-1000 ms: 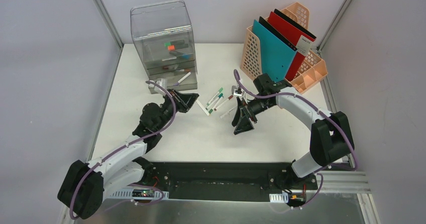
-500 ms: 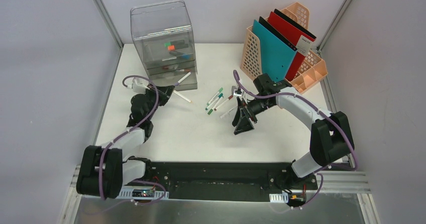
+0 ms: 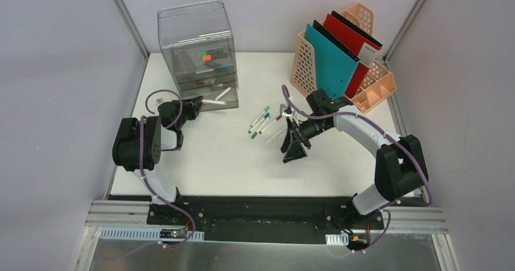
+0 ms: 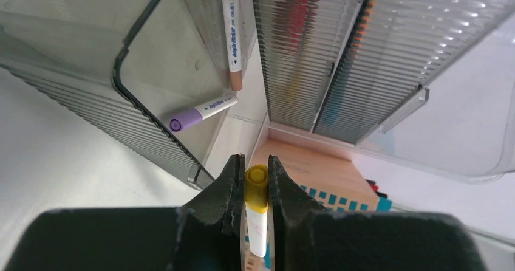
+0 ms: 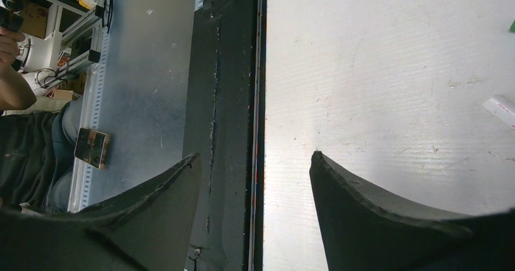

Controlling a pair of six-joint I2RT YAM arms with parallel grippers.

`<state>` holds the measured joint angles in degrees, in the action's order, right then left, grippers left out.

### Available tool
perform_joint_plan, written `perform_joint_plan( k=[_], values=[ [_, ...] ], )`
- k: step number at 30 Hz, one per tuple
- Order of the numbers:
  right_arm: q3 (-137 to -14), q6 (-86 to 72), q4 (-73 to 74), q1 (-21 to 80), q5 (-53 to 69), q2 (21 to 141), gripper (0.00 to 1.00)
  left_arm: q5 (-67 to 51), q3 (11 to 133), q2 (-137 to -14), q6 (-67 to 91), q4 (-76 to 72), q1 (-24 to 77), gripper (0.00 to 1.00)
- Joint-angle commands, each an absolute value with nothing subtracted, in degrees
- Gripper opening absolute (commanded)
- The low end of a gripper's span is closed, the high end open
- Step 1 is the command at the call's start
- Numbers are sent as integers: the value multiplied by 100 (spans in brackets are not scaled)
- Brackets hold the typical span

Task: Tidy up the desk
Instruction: Place the stationery in the drawer.

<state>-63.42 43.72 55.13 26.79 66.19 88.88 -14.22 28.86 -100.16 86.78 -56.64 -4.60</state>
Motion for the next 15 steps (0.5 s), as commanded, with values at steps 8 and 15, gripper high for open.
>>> perform_joint_plan(
  k=[8, 15],
  values=[
    [-6504, 4553, 5431, 2717, 6680, 8693, 68, -714, 3846, -9114, 8882, -2564, -488, 0],
    [-6501, 4557, 5432, 2720, 6664, 8677, 68, -480, 4257, -9039, 8702, -2169, -483, 6]
  ],
)
